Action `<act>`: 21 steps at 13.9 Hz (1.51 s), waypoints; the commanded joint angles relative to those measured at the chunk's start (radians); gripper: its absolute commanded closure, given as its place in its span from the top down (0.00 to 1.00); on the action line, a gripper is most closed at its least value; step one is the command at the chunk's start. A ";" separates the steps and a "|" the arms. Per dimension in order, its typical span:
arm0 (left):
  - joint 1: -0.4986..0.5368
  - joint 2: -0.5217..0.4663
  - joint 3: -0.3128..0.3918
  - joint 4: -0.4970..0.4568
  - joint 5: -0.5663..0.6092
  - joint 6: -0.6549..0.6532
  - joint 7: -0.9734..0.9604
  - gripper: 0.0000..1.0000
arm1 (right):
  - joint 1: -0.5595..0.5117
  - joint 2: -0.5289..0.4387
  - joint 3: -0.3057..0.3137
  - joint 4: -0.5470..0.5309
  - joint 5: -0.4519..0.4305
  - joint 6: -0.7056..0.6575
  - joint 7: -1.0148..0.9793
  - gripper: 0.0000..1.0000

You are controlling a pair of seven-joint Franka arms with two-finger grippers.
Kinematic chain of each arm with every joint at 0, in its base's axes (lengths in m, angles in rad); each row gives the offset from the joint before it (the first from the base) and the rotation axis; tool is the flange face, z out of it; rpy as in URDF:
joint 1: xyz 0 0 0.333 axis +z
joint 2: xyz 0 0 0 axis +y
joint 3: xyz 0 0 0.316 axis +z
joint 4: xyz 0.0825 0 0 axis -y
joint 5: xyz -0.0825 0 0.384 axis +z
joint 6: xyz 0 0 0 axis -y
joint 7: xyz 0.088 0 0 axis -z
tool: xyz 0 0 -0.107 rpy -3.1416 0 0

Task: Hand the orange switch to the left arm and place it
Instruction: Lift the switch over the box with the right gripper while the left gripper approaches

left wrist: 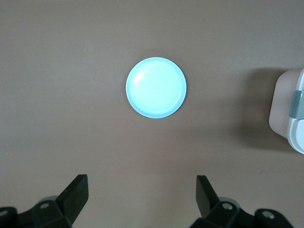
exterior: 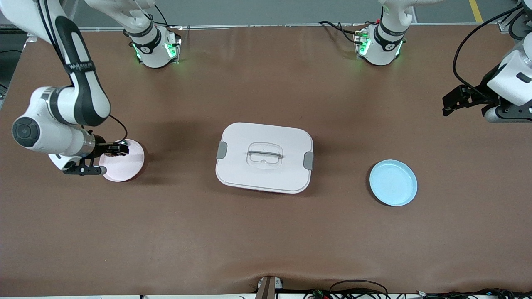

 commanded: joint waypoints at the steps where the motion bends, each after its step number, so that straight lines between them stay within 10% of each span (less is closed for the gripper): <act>1: 0.004 0.011 -0.002 0.014 -0.024 0.003 0.021 1.00 | 0.102 -0.039 -0.002 0.103 -0.046 -0.209 0.210 0.24; 11: 0.022 0.006 -0.001 -0.041 -0.232 0.046 0.075 1.00 | 0.644 0.027 0.000 0.461 0.032 -0.465 1.171 0.24; 16: 0.016 -0.009 -0.009 -0.118 -0.404 0.078 0.112 1.00 | 0.741 0.230 0.000 0.712 0.275 -0.416 1.544 0.24; 21: 0.017 -0.087 -0.030 -0.308 -0.637 0.178 0.159 1.00 | 0.749 0.253 0.000 0.720 0.530 -0.178 1.651 0.24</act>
